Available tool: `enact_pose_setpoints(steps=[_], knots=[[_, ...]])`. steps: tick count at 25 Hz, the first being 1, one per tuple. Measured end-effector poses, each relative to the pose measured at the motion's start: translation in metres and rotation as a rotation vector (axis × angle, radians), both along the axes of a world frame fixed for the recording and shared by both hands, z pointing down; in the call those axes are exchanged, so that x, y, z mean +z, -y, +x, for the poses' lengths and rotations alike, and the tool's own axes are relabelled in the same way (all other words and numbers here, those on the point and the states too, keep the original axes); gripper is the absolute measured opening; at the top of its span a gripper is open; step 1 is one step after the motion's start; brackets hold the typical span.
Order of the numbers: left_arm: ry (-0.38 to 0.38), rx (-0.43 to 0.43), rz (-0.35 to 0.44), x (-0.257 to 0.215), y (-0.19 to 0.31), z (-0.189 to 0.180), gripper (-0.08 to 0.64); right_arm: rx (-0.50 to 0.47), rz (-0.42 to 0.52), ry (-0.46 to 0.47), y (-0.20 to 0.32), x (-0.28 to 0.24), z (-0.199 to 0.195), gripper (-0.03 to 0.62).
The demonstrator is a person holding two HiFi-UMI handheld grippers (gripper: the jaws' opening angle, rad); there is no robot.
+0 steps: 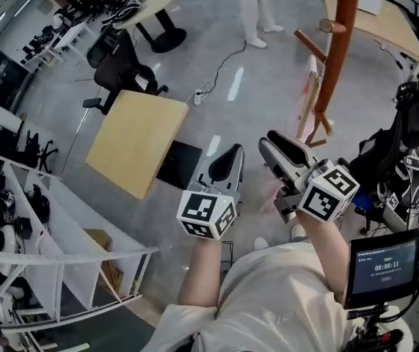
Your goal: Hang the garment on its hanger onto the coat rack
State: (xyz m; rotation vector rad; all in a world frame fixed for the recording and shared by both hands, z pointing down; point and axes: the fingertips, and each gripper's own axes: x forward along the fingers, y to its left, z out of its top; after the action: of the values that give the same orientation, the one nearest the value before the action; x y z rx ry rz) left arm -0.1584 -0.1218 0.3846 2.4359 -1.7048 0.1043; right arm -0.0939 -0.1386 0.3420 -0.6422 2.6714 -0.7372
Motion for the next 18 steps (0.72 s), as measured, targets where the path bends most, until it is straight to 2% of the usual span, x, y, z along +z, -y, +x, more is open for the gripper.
enact_pose_setpoints(steps=[8, 14, 18], knots=[[0.011, -0.299, 0.013, -0.006, -0.071, -0.073, 0.005, -0.308, 0.01, -0.086, -0.046, 0.014, -0.08, 0.129], [-0.021, -0.501, 0.008, -0.006, -0.136, -0.107, 0.005, -0.471, 0.027, -0.102, -0.092, 0.01, -0.12, 0.127], [-0.031, -0.582, 0.007, 0.001, -0.167, -0.121, 0.005, -0.553, 0.029, -0.104, -0.12, 0.02, -0.141, 0.127]])
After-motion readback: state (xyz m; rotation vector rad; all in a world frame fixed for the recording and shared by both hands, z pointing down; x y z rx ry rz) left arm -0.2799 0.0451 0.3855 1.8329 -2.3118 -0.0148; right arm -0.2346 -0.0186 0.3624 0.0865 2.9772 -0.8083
